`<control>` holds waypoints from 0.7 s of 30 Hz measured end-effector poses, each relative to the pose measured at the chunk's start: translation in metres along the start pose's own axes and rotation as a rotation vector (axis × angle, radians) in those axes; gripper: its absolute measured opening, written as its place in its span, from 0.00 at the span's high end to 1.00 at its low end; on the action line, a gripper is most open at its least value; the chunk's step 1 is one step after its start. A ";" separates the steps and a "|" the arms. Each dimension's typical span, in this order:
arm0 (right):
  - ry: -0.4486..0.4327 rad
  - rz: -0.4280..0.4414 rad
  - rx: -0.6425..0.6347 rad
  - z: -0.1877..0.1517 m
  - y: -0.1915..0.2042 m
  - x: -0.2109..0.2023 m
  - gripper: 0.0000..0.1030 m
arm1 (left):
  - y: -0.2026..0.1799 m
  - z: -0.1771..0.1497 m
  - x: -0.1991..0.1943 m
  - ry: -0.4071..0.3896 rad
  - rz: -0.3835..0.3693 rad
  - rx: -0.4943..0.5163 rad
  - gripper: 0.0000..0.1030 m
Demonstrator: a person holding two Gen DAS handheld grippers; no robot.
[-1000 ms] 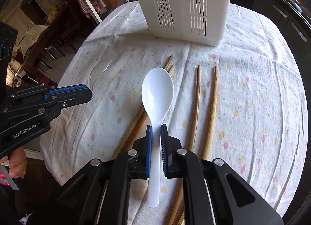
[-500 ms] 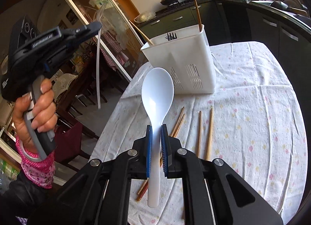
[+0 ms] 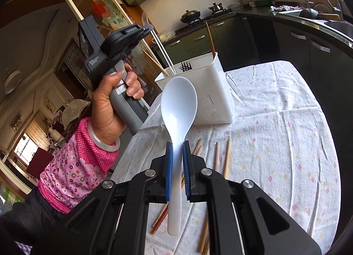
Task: Organize utensils
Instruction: 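Lift both spoons over the white holder and release them inside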
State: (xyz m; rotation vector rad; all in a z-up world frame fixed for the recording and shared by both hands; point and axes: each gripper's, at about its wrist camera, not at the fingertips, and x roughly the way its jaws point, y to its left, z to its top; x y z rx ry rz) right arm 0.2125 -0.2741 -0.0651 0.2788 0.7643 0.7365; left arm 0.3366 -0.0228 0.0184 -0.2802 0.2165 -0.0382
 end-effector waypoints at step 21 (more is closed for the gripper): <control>-0.419 -0.187 -0.170 0.135 0.048 0.054 0.91 | 0.030 -0.031 -0.051 0.021 -0.018 0.046 0.78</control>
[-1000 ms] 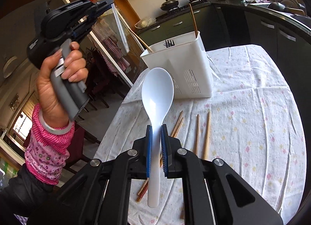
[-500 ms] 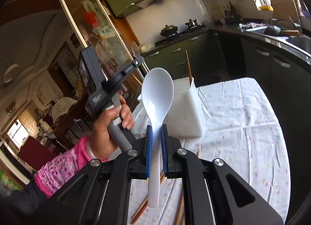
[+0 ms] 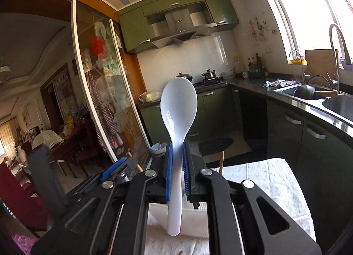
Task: Organize utensils
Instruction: 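Lift both spoons over the white holder and release them inside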
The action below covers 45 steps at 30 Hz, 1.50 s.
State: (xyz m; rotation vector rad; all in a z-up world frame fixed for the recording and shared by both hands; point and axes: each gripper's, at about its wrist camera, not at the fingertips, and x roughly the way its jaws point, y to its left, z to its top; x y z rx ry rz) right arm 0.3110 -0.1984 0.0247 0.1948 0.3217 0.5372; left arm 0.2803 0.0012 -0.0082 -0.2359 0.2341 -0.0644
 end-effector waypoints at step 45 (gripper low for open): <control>0.040 -0.101 -0.116 -0.104 -0.017 -0.023 0.69 | -0.020 -0.038 -0.067 0.161 0.030 0.159 0.52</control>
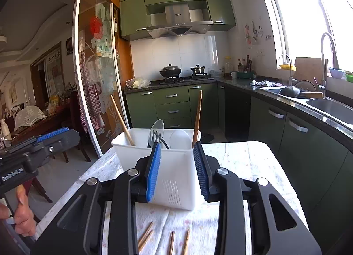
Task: Organize utensils
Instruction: 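Lift both spoons over the white holder and release them inside, then reach the left tool to a wooden chopstick while the right tool approaches the chopsticks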
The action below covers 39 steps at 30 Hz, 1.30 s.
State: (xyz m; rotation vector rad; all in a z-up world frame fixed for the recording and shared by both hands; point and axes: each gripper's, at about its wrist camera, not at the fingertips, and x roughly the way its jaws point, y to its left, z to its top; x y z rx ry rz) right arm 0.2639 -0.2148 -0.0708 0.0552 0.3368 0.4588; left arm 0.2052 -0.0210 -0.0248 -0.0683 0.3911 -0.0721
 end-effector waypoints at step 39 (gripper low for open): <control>0.137 -0.009 0.132 -0.042 -0.062 -0.110 0.57 | -0.028 -0.107 0.114 0.783 0.043 -0.032 0.68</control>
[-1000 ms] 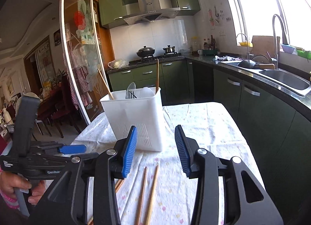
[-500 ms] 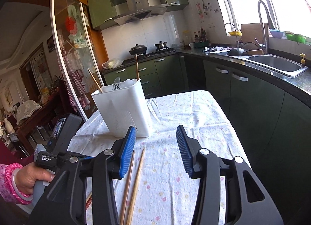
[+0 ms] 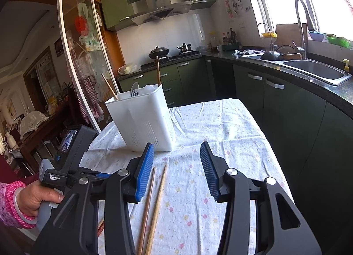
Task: Organize utensils
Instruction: 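Reach the left tool to a wooden chopstick while the right tool approaches the chopsticks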
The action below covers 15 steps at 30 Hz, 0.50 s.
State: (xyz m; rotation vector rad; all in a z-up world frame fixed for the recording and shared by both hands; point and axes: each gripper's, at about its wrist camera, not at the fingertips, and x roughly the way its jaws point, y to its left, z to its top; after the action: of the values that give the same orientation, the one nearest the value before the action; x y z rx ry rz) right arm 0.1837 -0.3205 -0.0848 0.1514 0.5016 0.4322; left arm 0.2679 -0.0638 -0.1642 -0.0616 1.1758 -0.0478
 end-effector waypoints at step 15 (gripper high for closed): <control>0.225 0.081 -0.208 -0.014 0.046 0.040 0.56 | 0.004 -0.009 -0.003 0.044 0.034 0.043 0.78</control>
State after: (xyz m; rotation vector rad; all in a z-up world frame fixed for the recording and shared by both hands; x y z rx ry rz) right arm 0.1916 -0.2607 -0.1034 -0.0790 0.6694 0.5809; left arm 0.2585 -0.0594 -0.1655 -0.0024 1.2193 -0.0452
